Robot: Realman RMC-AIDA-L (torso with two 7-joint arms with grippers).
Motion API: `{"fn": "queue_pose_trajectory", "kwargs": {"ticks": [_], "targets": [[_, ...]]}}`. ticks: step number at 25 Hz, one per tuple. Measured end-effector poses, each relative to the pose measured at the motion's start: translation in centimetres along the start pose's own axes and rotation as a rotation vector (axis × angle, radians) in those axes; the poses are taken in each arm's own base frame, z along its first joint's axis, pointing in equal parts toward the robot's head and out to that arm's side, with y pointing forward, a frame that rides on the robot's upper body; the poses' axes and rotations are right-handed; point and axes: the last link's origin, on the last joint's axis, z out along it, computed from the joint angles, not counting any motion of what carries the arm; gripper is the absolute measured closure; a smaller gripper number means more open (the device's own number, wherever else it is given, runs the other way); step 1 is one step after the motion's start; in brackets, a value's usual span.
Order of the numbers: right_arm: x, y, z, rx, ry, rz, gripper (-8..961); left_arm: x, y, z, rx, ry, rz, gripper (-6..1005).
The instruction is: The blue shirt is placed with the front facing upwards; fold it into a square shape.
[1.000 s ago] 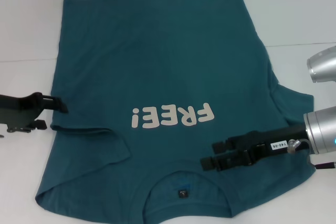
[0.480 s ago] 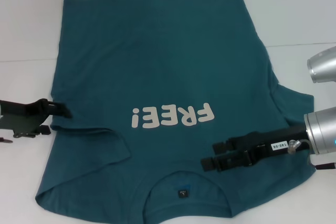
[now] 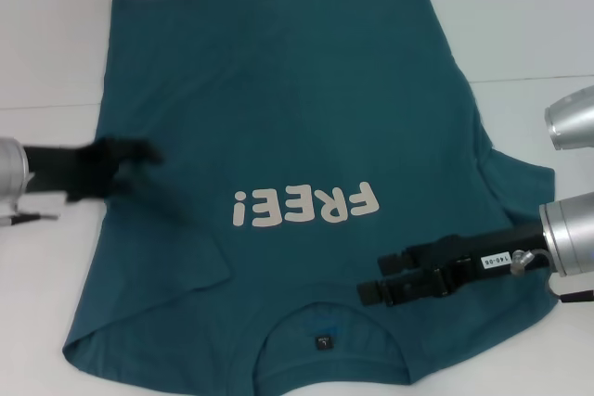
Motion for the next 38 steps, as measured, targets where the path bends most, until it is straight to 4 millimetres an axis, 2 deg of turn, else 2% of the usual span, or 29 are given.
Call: {"fn": "queue_pose_trajectory", "kwargs": {"ticks": [3,5,10,13,14,15,16,17,18,19,20,21,22,25,29,32,35,38], "targets": [[0.0,0.0,0.0,0.003,-0.002,-0.001,45,0.1,1.2,-1.3,-0.197,0.061,0.017,273],[0.0,-0.1,0.0,0.006,-0.005,-0.001,46,0.4,1.1,-2.2,-0.254,0.103,-0.006,273],[-0.4,-0.2,-0.3,0.013,-0.032,0.006,46,0.0,0.2,-3.5,-0.254,0.082,0.000,274],[-1.2,-0.5,-0.9,0.019,-0.104,0.027,46,-1.0,-0.2,-5.1,-0.277,0.042,0.117,274],[-1.4,-0.5,-1.2,0.019,-0.135,0.035,46,-1.0,-0.2,-5.1,-0.277,0.042,0.117,274],[-1.6,-0.5,-1.5,0.017,-0.168,0.044,46,-1.7,-0.3,-5.9,-0.295,0.023,0.191,275],[-1.7,-0.6,-1.7,0.014,-0.197,0.055,46,-1.7,-0.3,-5.9,-0.295,0.023,0.191,275],[-1.8,-0.6,-1.9,0.013,-0.215,0.069,46,-3.5,-0.4,-7.7,-0.348,-0.023,0.378,275],[-1.9,-0.7,-2.2,0.014,-0.224,0.084,46,-4.6,-0.5,-8.4,-0.381,-0.044,0.471,275],[-2.0,-0.8,-2.4,0.019,-0.225,0.098,46,-4.6,-0.5,-8.4,-0.381,-0.044,0.471,275],[-2.1,-0.9,-2.7,0.024,-0.224,0.110,46,-5.6,-0.5,-9.0,-0.404,-0.056,0.540,275],[-2.2,-1.1,-3.1,0.035,-0.223,0.125,46,-7.4,-1.0,-9.6,-0.433,-0.072,0.623,276],[-2.4,-1.3,-3.6,0.048,-0.225,0.140,46,-8.1,-1.5,-9.9,-0.433,-0.068,0.640,276],[-2.5,-2.6,-6.6,0.122,-0.236,0.234,46,-8.4,-2.1,-10.2,-0.422,-0.046,0.628,276],[-2.6,-4.4,-11.9,0.241,-0.260,0.397,46,-8.1,-2.7,-10.8,-0.409,-0.008,0.599,276],[-2.3,-4.8,-16.0,0.293,-0.260,0.485,46,-7.9,-2.7,-10.7,-0.404,0.000,0.596,276],[-1.3,-5.0,-18.4,0.341,-0.232,0.568,47,-7.6,-2.7,-10.5,-0.390,0.009,0.587,276],[0.3,-5.6,-19.3,0.415,-0.175,0.645,47,-7.4,-2.8,-10.3,-0.373,0.018,0.569,276]]}}
